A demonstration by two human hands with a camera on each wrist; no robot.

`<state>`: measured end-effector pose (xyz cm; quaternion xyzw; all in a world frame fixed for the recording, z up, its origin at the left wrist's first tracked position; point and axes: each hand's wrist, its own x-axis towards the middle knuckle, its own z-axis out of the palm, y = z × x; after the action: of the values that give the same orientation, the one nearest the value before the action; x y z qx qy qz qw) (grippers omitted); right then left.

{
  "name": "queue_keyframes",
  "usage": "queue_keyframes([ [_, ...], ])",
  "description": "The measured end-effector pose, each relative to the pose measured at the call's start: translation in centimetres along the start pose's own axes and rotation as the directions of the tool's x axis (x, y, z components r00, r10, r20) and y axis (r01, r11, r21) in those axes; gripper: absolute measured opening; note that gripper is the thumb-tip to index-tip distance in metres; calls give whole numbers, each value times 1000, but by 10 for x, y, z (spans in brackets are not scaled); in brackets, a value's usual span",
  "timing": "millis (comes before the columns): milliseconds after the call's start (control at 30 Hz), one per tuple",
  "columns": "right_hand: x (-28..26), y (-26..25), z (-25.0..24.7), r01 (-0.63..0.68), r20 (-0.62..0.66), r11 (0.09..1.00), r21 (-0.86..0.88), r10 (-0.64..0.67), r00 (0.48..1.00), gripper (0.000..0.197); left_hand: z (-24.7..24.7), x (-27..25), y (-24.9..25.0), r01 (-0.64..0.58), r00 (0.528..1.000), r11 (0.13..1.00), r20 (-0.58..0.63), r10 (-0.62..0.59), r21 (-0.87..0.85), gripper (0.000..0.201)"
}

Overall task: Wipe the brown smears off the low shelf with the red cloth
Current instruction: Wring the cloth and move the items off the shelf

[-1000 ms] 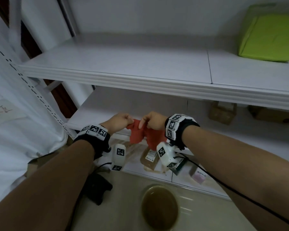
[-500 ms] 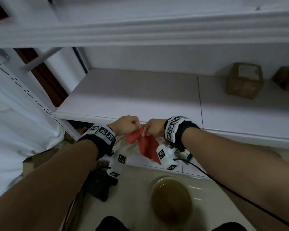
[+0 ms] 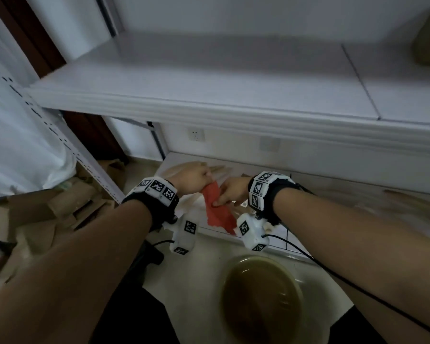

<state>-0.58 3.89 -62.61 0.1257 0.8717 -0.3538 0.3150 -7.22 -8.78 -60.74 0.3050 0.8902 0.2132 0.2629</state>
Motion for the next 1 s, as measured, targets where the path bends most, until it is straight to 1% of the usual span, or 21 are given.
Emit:
queue_keyframes([
  [100,23,26,20,34,-100,998,-57,-40,994,38,32,14,-15,-29,997,999,-70,32,41,33],
  [167,30,41,32,72,-187,996,-45,-79,979,30,52,18,-24,-16,991,999,-129,22,41,33],
  [267,22,56,46,121,-268,992,-33,-125,955,26,77,14,-28,-39,977,999,-210,37,-7,26],
  [333,10,61,53,107,-292,994,-7,-105,951,17,84,2,-24,-51,972,998,-233,39,-45,19],
  [400,-3,64,56,78,-325,997,22,-66,943,8,86,-12,-20,-59,966,997,-253,46,-42,18],
  [467,-15,66,58,59,-391,997,51,-35,920,8,85,-25,-18,-70,956,997,-284,74,22,16],
  [500,-22,66,57,45,-433,998,49,-19,901,11,84,-31,-17,-77,952,995,-294,90,56,16],
  [533,-30,67,57,26,-468,999,45,-2,884,14,83,-38,-14,-94,951,993,-288,110,72,20],
  [600,-46,67,57,0,-501,999,34,17,865,15,81,-54,-5,-124,963,987,-228,145,105,32],
  [633,-52,68,57,-9,-511,1000,16,16,860,15,80,-61,0,-135,968,976,-187,167,170,36],
  [700,-61,70,55,-15,-547,1000,-24,-1,837,19,79,-72,9,-139,974,917,-118,196,373,36],
  [733,-66,71,55,-13,-574,999,-31,-7,819,21,79,-75,12,-124,973,889,-121,196,441,32],
  [767,-70,71,55,2,-601,1000,-12,-9,800,22,78,-78,15,-96,970,883,-156,187,459,29],
  [800,-75,72,55,29,-615,999,39,1,788,24,78,-81,17,-69,963,899,-208,174,432,27],
  [867,-85,71,56,90,-621,983,158,29,783,29,76,-85,21,-35,941,957,-312,128,288,27],
  [933,-90,73,58,114,-567,958,262,57,822,35,74,-86,25,-59,924,996,-373,81,69,29],
  [967,-91,73,59,132,-525,933,334,69,848,40,73,-85,27,-94,921,995,-384,70,-44,29],
  [1000,-90,74,61,163,-476,885,435,73,877,42,72,-86,30,-135,920,980,-386,69,-145,28],
])
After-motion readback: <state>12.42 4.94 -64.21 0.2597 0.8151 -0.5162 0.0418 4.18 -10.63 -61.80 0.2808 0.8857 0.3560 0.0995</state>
